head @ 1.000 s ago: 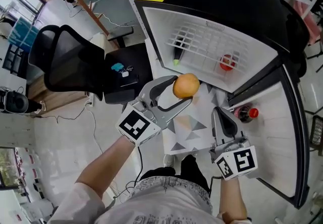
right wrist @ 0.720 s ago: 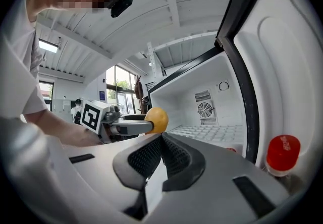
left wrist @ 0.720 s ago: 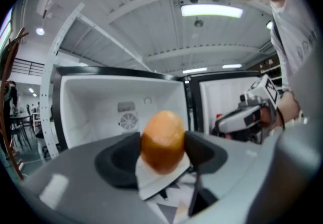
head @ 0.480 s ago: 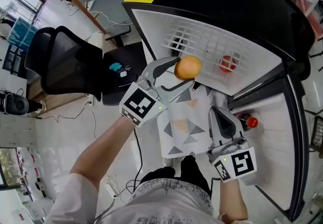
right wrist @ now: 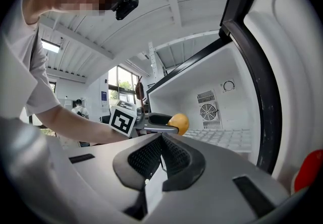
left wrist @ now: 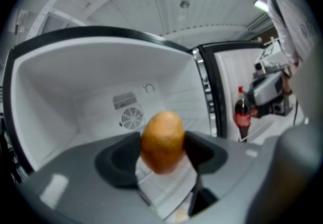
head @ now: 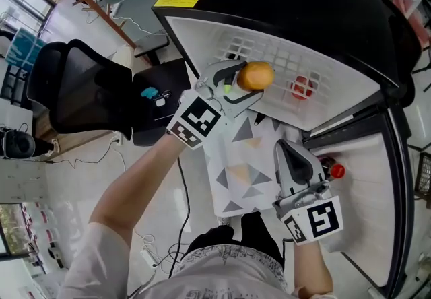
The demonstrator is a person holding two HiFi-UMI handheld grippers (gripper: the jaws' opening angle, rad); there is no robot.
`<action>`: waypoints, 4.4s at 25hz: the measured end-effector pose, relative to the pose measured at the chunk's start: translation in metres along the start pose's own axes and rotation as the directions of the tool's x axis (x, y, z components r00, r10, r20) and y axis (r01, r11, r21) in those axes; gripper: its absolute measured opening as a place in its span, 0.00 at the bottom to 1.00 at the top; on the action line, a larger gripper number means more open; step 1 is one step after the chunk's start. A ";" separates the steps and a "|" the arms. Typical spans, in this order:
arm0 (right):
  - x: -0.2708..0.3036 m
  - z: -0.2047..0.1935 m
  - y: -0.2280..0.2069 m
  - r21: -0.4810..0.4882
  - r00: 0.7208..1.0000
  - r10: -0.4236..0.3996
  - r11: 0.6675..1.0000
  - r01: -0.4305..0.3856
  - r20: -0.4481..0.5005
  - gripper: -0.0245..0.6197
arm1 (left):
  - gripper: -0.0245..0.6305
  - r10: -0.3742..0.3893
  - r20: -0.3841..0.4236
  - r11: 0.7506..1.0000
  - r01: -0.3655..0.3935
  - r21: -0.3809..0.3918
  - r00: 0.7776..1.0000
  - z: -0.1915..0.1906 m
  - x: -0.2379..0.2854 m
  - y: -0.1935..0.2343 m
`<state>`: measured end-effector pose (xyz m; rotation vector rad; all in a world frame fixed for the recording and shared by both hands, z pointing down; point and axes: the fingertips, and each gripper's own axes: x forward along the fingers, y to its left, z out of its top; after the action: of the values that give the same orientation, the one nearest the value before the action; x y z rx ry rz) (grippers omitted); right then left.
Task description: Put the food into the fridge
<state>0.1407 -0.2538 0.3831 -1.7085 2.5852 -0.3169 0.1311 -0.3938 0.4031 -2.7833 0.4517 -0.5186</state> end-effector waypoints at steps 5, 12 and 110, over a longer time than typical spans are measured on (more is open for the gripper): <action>0.004 -0.005 -0.002 0.003 1.000 -0.002 1.000 0.002 -0.003 0.02 | 0.47 -0.020 -0.036 0.997 0.023 0.072 0.999 -0.001 0.017 0.008; 0.005 -0.014 -0.005 0.018 1.000 0.001 1.000 -0.001 -0.011 0.02 | 0.47 -0.041 -0.112 0.990 0.055 0.128 0.993 -0.014 0.045 0.018; -0.068 0.039 0.057 -0.079 0.997 -0.065 0.994 0.069 0.045 0.02 | 0.11 0.167 0.135 0.974 -0.141 -0.179 0.977 0.061 -0.162 -0.063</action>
<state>0.1217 -0.1760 0.3286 -1.8102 2.5482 -0.1776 0.0274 -0.2668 0.3195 -2.8876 0.7006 -0.2446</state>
